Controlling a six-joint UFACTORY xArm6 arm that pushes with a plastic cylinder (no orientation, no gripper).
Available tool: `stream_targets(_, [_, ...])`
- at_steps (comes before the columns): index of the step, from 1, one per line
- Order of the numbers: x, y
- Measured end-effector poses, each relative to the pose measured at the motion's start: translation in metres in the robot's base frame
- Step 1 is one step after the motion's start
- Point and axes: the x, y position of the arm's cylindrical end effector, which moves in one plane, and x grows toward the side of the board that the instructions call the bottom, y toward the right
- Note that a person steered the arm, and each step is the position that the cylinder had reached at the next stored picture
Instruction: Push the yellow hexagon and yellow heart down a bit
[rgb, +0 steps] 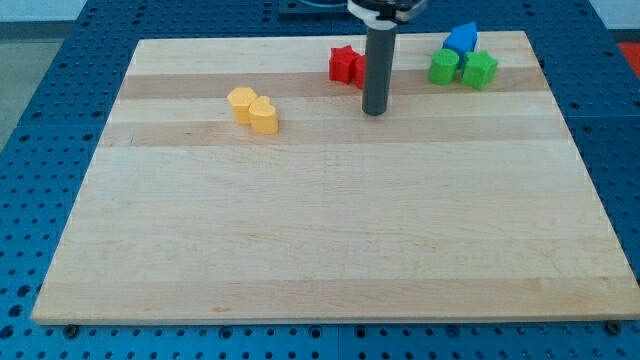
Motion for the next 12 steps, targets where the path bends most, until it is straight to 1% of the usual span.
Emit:
stream_targets(2, [-0.002,-0.002])
stream_targets(3, [-0.015,-0.009])
stream_targets(4, [-0.031,-0.028])
stream_targets(6, [-0.033,-0.115])
stream_targets(8, [-0.039,-0.186])
stream_targets(10, [-0.039,-0.217])
stream_targets(11, [-0.039,-0.217])
stream_targets(12, [-0.03,-0.217])
